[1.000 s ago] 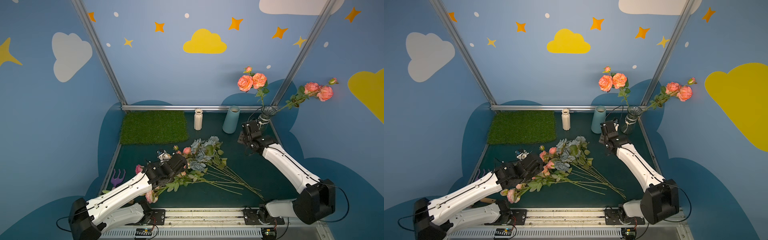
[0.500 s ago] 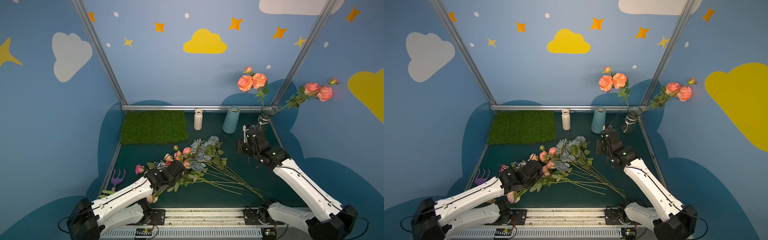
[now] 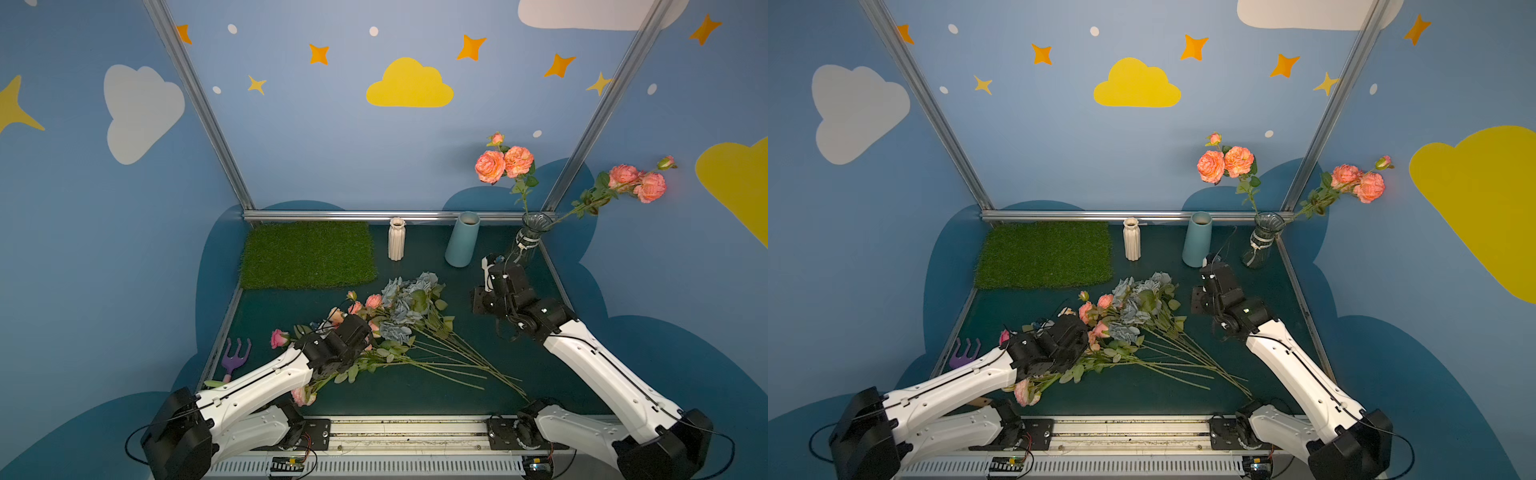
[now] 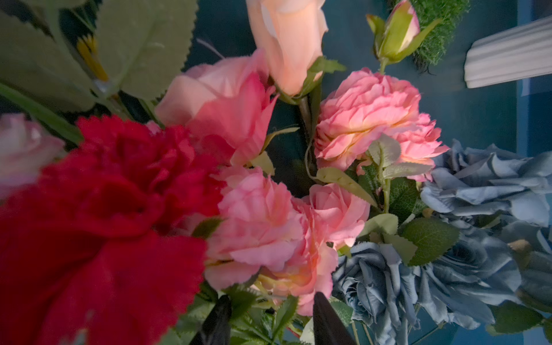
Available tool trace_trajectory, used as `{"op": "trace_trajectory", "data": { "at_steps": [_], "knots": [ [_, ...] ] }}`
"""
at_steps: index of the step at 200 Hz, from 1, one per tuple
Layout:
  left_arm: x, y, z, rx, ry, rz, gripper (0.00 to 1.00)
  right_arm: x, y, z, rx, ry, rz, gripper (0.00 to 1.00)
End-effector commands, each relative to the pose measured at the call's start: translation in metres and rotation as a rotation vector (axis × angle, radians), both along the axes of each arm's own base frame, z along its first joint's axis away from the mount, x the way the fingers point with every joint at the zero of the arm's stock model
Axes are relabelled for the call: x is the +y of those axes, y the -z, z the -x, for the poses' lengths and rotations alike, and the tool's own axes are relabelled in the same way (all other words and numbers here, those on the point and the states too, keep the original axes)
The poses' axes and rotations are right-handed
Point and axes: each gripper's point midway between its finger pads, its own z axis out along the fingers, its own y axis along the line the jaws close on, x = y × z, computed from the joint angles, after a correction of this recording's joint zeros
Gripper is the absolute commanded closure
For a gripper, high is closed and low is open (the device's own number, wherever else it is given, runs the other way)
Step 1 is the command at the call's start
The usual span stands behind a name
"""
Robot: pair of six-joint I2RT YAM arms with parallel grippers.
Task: Place the pink flowers into the vase
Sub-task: Pick up the flower at the center of the board.
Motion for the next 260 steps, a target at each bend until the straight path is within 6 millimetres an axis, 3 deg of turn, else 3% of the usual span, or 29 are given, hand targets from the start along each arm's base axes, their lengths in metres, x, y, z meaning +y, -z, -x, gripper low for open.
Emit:
{"op": "trace_trajectory", "data": {
  "at_steps": [1,37,86,101,167,260],
  "knots": [
    [-0.003,0.011,0.006,0.044,0.003,0.016,0.60,0.001,-0.008,-0.001,-0.040,-0.008,-0.014,0.72],
    [-0.007,0.017,0.015,0.073,0.011,0.006,0.60,0.001,-0.006,0.000,-0.036,-0.011,-0.018,0.72],
    [0.006,-0.004,0.016,0.012,0.000,-0.059,0.68,0.001,-0.006,0.001,-0.040,-0.010,-0.021,0.72],
    [0.008,-0.003,0.019,0.017,-0.002,-0.064,0.71,0.001,-0.006,0.001,-0.041,-0.009,-0.021,0.72],
    [0.014,0.013,0.031,0.064,-0.023,-0.056,0.69,-0.004,-0.005,0.002,-0.051,0.009,-0.019,0.72],
    [0.018,0.010,0.014,-0.028,-0.058,-0.056,0.72,0.004,-0.003,0.003,-0.045,-0.032,-0.039,0.72]
  ]
}}
